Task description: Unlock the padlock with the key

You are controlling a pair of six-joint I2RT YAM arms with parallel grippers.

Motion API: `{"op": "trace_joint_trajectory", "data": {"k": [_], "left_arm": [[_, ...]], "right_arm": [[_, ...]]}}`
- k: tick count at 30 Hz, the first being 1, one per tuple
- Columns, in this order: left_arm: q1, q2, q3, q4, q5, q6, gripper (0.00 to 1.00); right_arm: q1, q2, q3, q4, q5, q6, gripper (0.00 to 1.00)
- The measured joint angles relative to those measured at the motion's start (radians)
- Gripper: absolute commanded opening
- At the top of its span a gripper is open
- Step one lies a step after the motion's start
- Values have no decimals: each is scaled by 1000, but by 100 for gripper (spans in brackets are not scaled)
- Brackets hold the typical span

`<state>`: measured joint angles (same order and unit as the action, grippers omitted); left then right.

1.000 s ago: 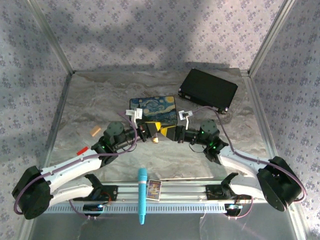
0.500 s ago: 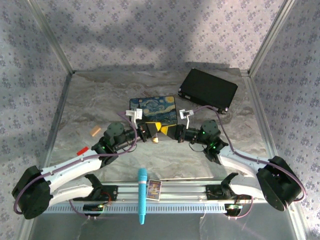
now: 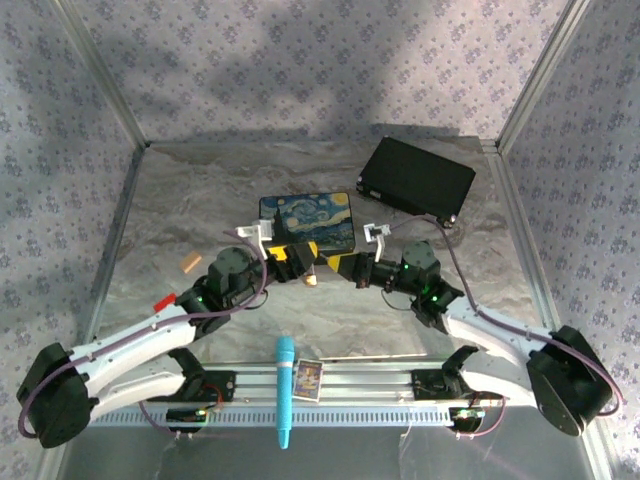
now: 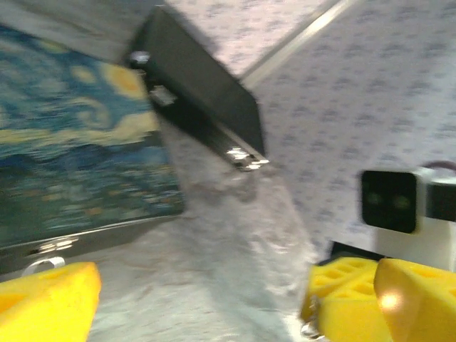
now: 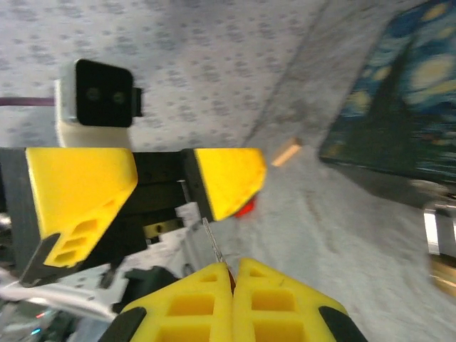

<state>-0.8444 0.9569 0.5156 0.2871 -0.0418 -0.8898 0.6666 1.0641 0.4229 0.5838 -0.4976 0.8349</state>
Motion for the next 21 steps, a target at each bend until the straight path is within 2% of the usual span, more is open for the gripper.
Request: {"op": "trace_joint_trajectory", "data": {"k": [4,9,13,21], "left_arm": [[0,99,63,-134,-53,23,100],[-2,255,78,-165,-59,56,100],[-9,397,98,-170,-53,82,91],[34,581,81,9,-3,47,76]], "right_arm": [[0,-7,3,-148,104,-62,0],[0,26,3,-219,174,-93,0],[0,55,-4,-240,200,-103,0],[0,58,-35,-256,234,-111,0]]}}
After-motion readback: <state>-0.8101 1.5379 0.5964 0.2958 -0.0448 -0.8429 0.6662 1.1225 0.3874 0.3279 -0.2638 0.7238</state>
